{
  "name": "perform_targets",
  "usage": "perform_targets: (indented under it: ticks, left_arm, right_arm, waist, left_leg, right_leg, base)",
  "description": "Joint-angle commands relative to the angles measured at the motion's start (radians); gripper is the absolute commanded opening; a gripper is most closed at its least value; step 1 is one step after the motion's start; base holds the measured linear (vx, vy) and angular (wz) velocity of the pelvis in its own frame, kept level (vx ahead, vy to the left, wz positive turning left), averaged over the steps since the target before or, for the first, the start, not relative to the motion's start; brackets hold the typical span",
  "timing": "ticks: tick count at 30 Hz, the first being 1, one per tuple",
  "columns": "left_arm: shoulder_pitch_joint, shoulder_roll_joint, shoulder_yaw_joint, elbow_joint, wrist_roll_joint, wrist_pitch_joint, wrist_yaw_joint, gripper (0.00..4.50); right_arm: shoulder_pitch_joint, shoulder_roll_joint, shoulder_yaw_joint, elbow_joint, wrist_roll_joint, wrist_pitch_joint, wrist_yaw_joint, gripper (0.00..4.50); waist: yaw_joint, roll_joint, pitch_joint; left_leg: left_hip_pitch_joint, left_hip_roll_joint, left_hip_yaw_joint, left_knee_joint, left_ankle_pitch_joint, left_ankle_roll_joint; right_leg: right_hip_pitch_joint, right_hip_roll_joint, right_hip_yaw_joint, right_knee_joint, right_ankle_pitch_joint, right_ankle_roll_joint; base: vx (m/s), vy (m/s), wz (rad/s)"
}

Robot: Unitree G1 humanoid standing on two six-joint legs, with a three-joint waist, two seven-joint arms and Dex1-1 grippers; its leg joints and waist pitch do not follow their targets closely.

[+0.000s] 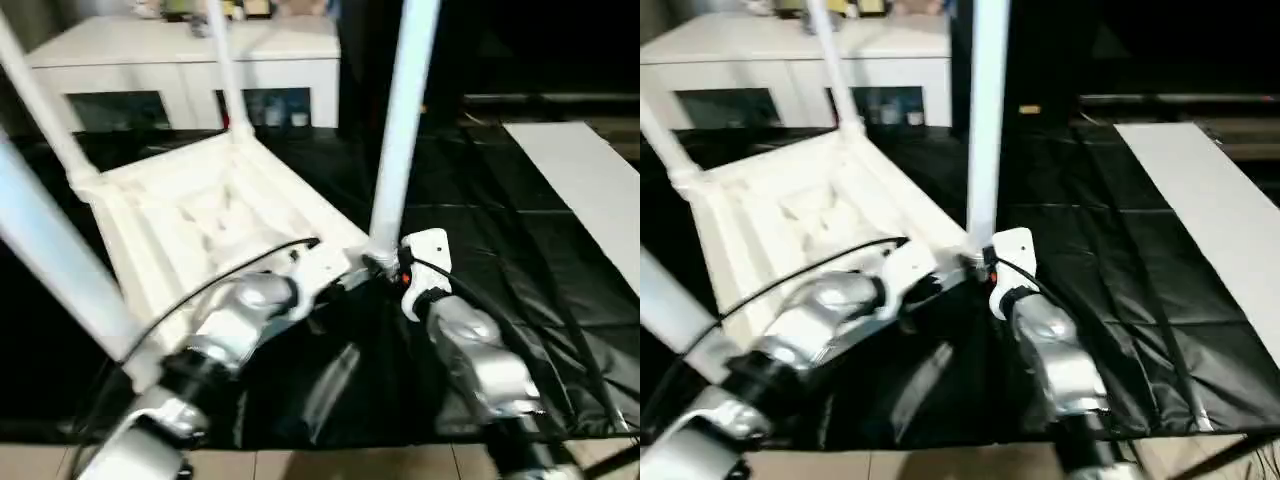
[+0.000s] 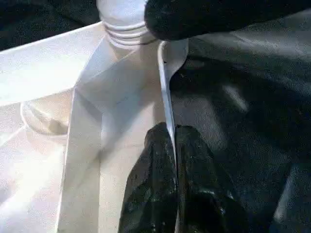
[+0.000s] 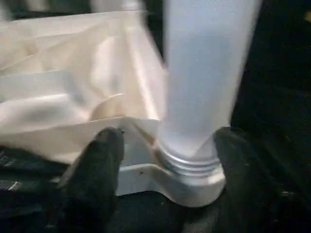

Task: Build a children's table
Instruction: Rotate leg to tighten

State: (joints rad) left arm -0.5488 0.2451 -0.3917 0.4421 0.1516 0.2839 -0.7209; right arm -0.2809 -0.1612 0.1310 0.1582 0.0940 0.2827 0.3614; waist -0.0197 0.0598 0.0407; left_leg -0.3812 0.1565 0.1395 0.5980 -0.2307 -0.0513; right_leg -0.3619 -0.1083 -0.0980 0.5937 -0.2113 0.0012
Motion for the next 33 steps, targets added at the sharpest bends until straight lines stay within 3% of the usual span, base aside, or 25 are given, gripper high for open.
perform_targets:
  ticks: [1,2,3,4,8,9,11,15,20,24,27,33]
  left_arm:
    - [0.039,0.071,-0.045,-0.006,0.026,-0.008,-0.095,0.00]
    - [0.054,0.120,-0.055,-0.038,0.020,-0.035,-0.150,0.00]
    - [0.070,0.158,-0.068,-0.063,0.005,-0.100,-0.214,0.00]
    - [0.080,0.177,-0.073,-0.080,-0.005,-0.103,-0.246,0.00]
    - [0.124,0.272,-0.088,-0.149,-0.039,-0.181,-0.376,0.00]
    - [0.133,0.282,-0.082,-0.165,-0.055,-0.190,-0.398,0.00]
    - [0.145,0.291,-0.073,-0.191,-0.078,-0.185,-0.425,0.00]
    - [0.161,0.309,-0.071,-0.228,-0.104,-0.173,-0.463,0.00]
    - [0.163,0.316,-0.065,-0.229,-0.102,-0.187,-0.468,0.00]
    - [0.160,0.317,-0.063,-0.228,-0.096,-0.184,-0.470,0.00]
    - [0.158,0.317,-0.060,-0.223,-0.094,-0.184,-0.471,0.00]
    - [0.156,0.318,-0.057,-0.218,-0.094,-0.185,-0.468,0.00]
  right_arm:
    - [0.009,-0.055,0.018,-0.067,0.016,0.007,0.115,3.33]
    - [0.033,-0.117,0.025,-0.116,0.040,0.001,0.219,3.33]
    - [0.051,-0.164,0.034,-0.147,0.047,-0.014,0.281,3.33]
    - [0.060,-0.188,0.036,-0.161,0.053,-0.017,0.309,3.33]
    - [0.105,-0.319,0.047,-0.214,0.093,-0.027,0.463,3.33]
    - [0.110,-0.340,0.049,-0.216,0.102,-0.026,0.491,3.33]
    - [0.112,-0.354,0.050,-0.218,0.117,-0.012,0.521,3.33]
    - [0.103,-0.362,0.072,-0.208,0.108,-0.027,0.555,3.33]
    - [0.073,-0.332,0.108,-0.155,0.094,-0.052,0.564,3.33]
    - [0.050,-0.302,0.124,-0.106,0.076,-0.074,0.563,3.33]
    - [0.041,-0.296,0.132,-0.083,0.075,-0.078,0.570,3.06]
    - [0.031,-0.294,0.142,-0.058,0.067,-0.091,0.580,2.69]
  waist:
    - [0.012,-0.005,-0.053]
    - [0.017,-0.004,-0.055]
    - [0.023,-0.001,-0.052]
    - [0.024,0.001,-0.052]
    - [0.038,-0.002,-0.058]
    - [0.047,-0.003,-0.064]
    - [0.056,0.002,-0.066]
    - [0.063,-0.003,-0.063]
    - [0.063,-0.008,-0.054]
    - [0.064,-0.012,-0.050]
    - [0.064,-0.013,-0.052]
    - [0.065,-0.015,-0.055]
  left_leg:
    - [-0.003,0.069,-0.027,-0.091,-0.211,0.027]
    - [-0.005,0.071,-0.020,-0.086,-0.151,0.061]
    - [-0.013,0.071,-0.015,-0.087,-0.144,0.090]
    - [-0.014,0.072,-0.012,-0.089,-0.145,0.092]
    - [0.003,0.074,-0.002,-0.077,-0.081,0.108]
    - [0.002,0.073,0.000,-0.067,-0.012,0.138]
    - [0.012,0.074,0.004,-0.062,0.023,0.162]
    - [0.011,0.075,0.008,-0.065,0.002,0.160]
    - [0.014,0.075,0.012,-0.076,-0.114,0.093]
    - [0.015,0.073,0.017,-0.080,-0.150,0.057]
    - [0.020,0.072,0.018,-0.079,-0.150,0.050]
    - [0.018,0.070,0.021,-0.073,-0.112,0.073]
  right_leg:
    - [0.026,-0.063,0.056,-0.086,-0.304,-0.140]
    - [0.030,-0.060,0.054,-0.074,-0.184,-0.177]
    - [0.034,-0.060,0.053,-0.069,-0.128,-0.195]
    - [0.035,-0.057,0.053,-0.066,-0.117,-0.196]
    - [0.031,-0.051,0.057,-0.052,0.014,-0.240]
    - [0.037,-0.049,0.057,-0.038,0.112,-0.257]
    - [0.028,-0.047,0.057,-0.034,0.147,-0.273]
    - [0.029,-0.047,0.057,-0.036,0.081,-0.280]
    - [0.026,-0.045,0.065,-0.046,-0.076,-0.257]
    - [0.022,-0.043,0.074,-0.050,-0.150,-0.232]
    - [0.020,-0.042,0.078,-0.049,-0.138,-0.234]
    - [0.022,-0.040,0.077,-0.044,-0.073,-0.248]
  base:
    - [0.000,0.000,0.00]
    - [0.056,-0.023,0.01]
    - [0.056,-0.023,0.01]
    - [0.058,-0.018,-0.09]
    - [0.068,-0.008,-0.06]
    - [0.073,0.007,-0.02]
    - [0.028,0.009,-0.02]
    - [0.000,0.000,0.00]
    - [0.000,0.000,0.00]
    - [0.000,0.000,0.00]
    - [0.000,0.000,0.00]
    - [0.000,0.000,0.00]
